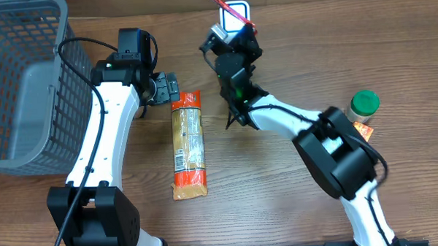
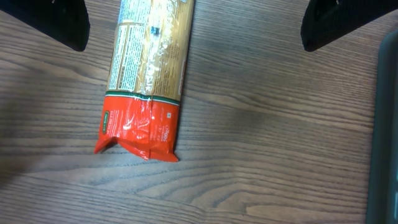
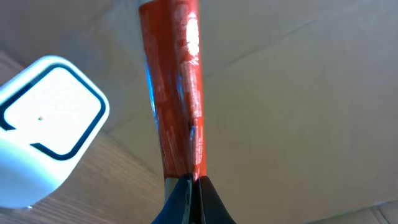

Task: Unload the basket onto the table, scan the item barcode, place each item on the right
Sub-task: 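Hold the red snack bar in front of the white scanner, then carry the red bar right and set it beside the jar, release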

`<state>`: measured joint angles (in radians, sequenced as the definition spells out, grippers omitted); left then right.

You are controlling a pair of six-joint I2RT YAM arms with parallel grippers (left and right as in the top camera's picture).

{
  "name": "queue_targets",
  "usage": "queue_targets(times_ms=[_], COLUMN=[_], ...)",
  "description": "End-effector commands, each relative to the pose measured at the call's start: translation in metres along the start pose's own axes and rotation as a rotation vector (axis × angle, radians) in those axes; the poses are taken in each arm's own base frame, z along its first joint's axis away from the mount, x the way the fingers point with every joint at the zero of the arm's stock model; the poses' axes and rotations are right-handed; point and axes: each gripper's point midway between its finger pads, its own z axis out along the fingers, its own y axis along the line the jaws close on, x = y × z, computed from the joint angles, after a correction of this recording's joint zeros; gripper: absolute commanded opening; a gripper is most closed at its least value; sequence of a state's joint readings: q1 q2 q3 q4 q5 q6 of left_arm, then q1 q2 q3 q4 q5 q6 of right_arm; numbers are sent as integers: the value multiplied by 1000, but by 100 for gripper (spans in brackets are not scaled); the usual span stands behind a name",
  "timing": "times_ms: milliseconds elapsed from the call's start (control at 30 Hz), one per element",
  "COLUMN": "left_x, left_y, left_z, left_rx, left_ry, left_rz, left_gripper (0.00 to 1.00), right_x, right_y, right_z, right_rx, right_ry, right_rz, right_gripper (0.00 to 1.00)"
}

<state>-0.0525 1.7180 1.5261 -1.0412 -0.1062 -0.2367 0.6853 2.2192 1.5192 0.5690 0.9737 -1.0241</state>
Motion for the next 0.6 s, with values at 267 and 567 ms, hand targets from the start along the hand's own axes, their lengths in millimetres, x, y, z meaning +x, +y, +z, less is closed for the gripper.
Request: queue_targets(times_ms=[267, 567], left_x=[-6, -6], left_y=[1, 1], left_z=[-8, -8], left_rx=[-1, -1], left_ry=[-29, -29], left_rz=[2, 2], left_gripper=[100, 100], right_x=[30, 157], right_y=[-62, -80], right_z=[-67, -129], right_rx=[-368, -530], right_ry=[242, 837], right_rz=[447, 671], right_gripper=[3, 3])
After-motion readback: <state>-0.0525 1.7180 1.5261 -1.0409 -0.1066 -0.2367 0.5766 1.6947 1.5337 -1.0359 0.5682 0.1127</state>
